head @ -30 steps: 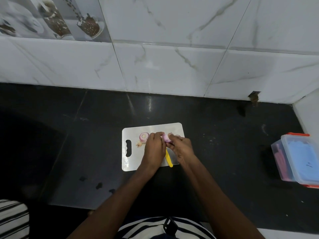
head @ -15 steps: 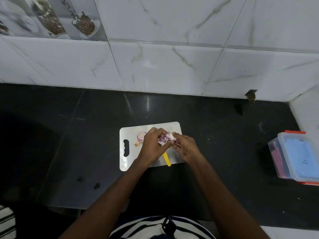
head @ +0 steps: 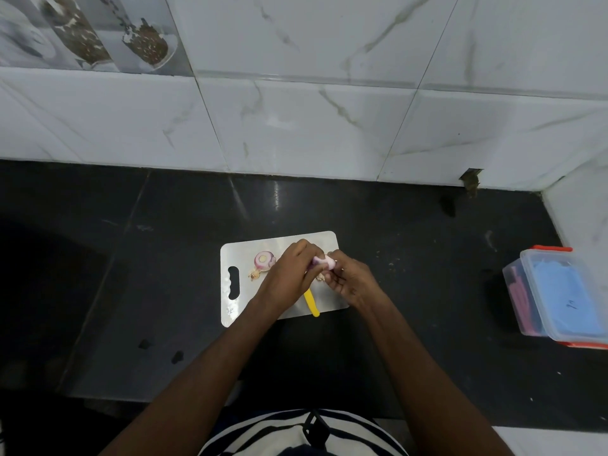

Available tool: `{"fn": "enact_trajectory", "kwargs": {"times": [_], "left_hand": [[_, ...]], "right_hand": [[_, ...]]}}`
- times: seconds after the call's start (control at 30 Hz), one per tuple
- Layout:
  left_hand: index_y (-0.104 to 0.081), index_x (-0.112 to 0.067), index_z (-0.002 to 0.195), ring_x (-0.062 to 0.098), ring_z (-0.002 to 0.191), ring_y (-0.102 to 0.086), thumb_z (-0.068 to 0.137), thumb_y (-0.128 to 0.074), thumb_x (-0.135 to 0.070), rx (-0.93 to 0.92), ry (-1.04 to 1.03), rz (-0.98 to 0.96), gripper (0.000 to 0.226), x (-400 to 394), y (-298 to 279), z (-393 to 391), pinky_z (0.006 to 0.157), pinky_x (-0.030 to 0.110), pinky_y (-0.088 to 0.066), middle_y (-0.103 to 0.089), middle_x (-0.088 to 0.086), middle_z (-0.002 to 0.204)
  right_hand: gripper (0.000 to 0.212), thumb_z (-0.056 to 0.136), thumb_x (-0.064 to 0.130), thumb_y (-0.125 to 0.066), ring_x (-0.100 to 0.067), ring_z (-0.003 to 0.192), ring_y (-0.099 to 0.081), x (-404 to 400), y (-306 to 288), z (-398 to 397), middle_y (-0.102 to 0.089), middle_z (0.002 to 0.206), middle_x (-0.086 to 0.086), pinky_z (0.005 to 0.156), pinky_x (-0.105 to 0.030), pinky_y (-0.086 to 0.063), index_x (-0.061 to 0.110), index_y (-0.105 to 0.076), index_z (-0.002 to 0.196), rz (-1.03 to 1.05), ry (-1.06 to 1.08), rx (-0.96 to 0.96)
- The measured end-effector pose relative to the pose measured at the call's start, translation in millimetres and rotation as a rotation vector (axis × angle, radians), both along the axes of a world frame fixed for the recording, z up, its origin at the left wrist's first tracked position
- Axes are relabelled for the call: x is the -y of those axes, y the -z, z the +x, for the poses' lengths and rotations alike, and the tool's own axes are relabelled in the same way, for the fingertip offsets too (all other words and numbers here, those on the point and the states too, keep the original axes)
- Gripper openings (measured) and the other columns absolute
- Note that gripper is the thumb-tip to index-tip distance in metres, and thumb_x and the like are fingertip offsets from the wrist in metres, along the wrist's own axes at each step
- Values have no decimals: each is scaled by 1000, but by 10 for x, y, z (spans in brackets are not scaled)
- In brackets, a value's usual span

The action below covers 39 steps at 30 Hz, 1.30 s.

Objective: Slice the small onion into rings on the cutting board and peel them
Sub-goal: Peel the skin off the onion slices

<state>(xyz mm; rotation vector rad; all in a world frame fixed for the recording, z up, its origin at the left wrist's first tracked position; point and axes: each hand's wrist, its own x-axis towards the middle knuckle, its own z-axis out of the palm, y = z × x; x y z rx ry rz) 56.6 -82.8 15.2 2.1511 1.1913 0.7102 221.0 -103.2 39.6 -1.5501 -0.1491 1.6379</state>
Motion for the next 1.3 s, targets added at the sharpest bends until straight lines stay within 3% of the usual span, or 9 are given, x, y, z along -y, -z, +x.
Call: {"fn": "enact_trajectory", "kwargs": {"times": [0.1,0.2,0.37,0.43,0.67,0.83,0.97,1.13,1.3], "left_hand": [[-64,-26,104,11,95,-66,106,-67,-19,155,-45,-80,8,-7,24,-71,80,36,-59,-67,-8,106],[-65,-26,103,16,95,-70,107,-65,-22,221,-58,-160,6,-30,91,-84,80,41,-63,-69,-13,104],[-71,-23,115,18,92,-75,108,-66,-24,322,-174,-389,9,-30,168,-32,79,26,-62,-75,-10,102],[-71,-22,119,13,91,-77,106,-69,-26,322,-246,-481,14,-28,251,-27,82,29,-64,-76,-9,106],[-76,-16,119,13,104,-74,102,-70,-20,162,-320,-418,18,-87,413,170,96,32,-59,-78,-5,117],[-69,-10,138,26,118,-72,92,-80,-18,-75,-107,-326,47,-132,478,295,102,28,-52,-72,9,133],[-69,-15,133,18,109,-71,83,-88,-10,6,-233,-259,54,-137,527,136,95,34,-62,-67,4,136],[-54,-13,150,28,137,-53,93,-79,-18,-240,-309,-249,62,-142,616,-26,111,40,-52,-53,10,147],[-64,-12,137,29,118,-62,97,-70,-15,-366,-270,-168,40,-187,564,115,94,38,-57,-62,12,130]], "right_hand": [[13,92,5,-67,-17,58,-66,0,-18,56,-71,78,-17,55,-23,-59,0,-72,82,31,9,-37],[7,95,6,-68,-19,63,-67,3,-13,82,-70,87,-21,58,-25,-60,2,-73,96,74,-52,-56],[22,99,19,-71,-21,76,-71,22,38,156,-74,95,-19,70,-28,-63,-1,-75,107,132,-69,-127],[27,97,16,-72,-23,86,-73,31,85,210,-76,102,-20,76,-28,-63,-4,-73,114,145,-52,-111],[19,99,12,-65,-25,81,-78,93,156,334,-78,97,-22,74,-30,-65,-4,-72,106,87,-20,-123],[18,97,13,-68,-24,80,-76,127,219,409,-76,97,-23,69,-28,-64,-4,-72,104,70,55,-42],[21,97,13,-69,-23,82,-76,127,246,495,-76,103,-24,68,-28,-63,-4,-70,111,47,55,-13],[11,98,11,-67,-22,81,-73,88,281,514,-75,101,-22,80,-31,-62,2,-71,103,56,31,48],[21,97,10,-68,-23,79,-73,-10,320,440,-74,97,-22,77,-30,-63,-3,-69,114,79,-13,54]]}}
